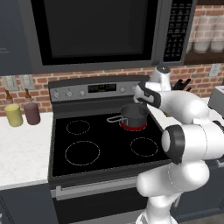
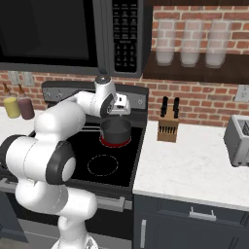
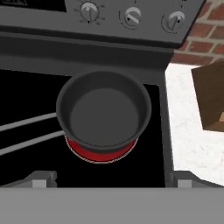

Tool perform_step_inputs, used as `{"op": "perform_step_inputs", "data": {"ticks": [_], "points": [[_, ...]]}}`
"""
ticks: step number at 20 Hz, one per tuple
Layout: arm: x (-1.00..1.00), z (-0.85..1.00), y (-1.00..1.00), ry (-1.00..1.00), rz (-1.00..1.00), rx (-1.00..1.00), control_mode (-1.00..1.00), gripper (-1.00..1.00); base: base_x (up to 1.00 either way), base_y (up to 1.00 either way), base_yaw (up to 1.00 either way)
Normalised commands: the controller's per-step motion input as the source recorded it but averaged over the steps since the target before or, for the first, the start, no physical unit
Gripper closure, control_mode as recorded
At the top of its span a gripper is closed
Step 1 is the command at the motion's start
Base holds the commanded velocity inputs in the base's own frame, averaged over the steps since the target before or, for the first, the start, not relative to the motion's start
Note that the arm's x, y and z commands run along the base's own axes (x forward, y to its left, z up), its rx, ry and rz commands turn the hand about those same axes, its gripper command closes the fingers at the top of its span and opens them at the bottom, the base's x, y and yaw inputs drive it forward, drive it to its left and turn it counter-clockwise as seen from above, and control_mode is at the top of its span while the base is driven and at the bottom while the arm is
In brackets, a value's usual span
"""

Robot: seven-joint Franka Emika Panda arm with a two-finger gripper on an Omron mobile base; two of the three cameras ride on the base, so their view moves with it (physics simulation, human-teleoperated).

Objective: Turn off the rear right burner of the stove.

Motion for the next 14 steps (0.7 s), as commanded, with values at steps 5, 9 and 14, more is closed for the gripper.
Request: {"op": "perform_step_inputs", "data": {"ticks": [5,9,14], "points": [[0.05,0.00,0.00,0.02,0.08,-0.06,-1.00,-1.00,0.00,0.00,0.00],[0.03,0.00,0.00,0.01,0.08,0.00,-1.00,-1.00,0.00,0.00,0.00],[0.02,0.00,-0.03,-0.01,0.09,-0.02,-1.00,-1.00,0.00,0.00,0.00]]}}
